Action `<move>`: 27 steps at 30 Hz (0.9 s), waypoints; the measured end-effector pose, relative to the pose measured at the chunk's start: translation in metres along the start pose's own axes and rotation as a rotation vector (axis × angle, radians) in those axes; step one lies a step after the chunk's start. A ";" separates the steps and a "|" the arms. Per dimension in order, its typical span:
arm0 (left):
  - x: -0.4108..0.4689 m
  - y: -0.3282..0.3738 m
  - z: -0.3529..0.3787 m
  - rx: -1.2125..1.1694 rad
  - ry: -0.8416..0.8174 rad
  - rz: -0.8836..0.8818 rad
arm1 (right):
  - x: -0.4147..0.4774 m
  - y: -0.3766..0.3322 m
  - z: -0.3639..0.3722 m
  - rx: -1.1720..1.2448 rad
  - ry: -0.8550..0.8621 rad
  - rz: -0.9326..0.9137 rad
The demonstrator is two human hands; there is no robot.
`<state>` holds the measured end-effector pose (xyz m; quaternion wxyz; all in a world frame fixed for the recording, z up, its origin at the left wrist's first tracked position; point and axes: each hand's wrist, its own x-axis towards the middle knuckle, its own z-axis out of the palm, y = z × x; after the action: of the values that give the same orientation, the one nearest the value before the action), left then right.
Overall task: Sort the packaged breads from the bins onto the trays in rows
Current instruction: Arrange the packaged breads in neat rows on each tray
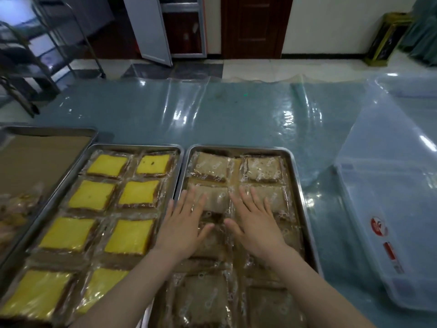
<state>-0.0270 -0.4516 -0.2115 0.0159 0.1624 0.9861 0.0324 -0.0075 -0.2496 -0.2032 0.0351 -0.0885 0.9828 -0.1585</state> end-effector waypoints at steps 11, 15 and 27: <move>-0.114 -0.151 -0.085 0.001 0.227 -0.109 | 0.034 -0.200 -0.006 0.086 0.078 -0.358; -0.189 -0.232 -0.104 -0.024 0.279 -0.177 | 0.030 -0.306 0.014 0.126 0.053 -0.433; -0.326 -0.430 -0.122 -0.036 0.273 -0.401 | 0.044 -0.499 0.086 0.236 -0.036 -0.465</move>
<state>0.1390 -0.9701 -0.1132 -0.1086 -0.0428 0.9909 0.0677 0.0391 -0.7506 -0.1279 0.0254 -0.3103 0.9099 -0.2741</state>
